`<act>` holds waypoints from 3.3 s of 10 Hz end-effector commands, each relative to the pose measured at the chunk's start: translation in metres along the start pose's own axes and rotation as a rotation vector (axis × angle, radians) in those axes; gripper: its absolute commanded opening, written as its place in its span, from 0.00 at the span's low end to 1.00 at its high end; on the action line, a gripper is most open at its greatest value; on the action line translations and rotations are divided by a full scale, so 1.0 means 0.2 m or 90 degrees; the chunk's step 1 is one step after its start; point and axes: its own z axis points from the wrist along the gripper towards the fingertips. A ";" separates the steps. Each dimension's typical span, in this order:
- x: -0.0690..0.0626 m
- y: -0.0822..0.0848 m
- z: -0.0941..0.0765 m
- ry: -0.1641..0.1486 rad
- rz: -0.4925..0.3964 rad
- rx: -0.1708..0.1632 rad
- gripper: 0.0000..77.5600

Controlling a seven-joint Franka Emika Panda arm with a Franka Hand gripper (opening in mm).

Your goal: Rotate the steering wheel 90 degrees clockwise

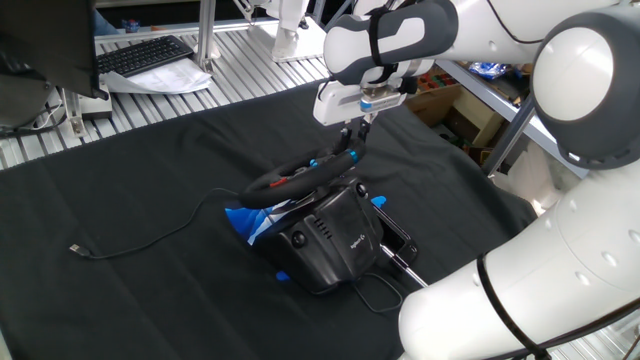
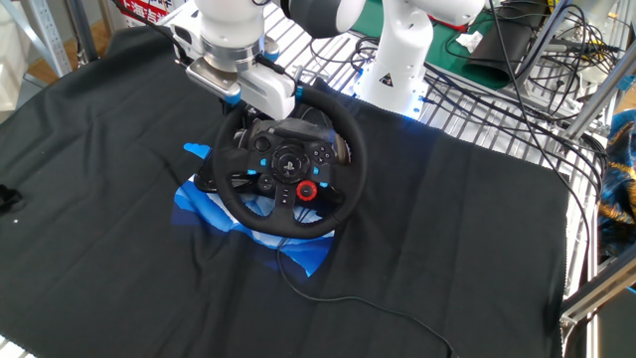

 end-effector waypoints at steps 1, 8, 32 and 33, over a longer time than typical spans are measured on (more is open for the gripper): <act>0.00 -0.01 0.00 0.000 0.007 -0.004 0.02; 0.00 -0.01 0.00 0.012 0.097 -0.016 0.02; 0.06 0.00 -0.08 0.019 0.112 0.037 0.02; 0.07 0.00 -0.09 0.020 0.119 0.040 0.02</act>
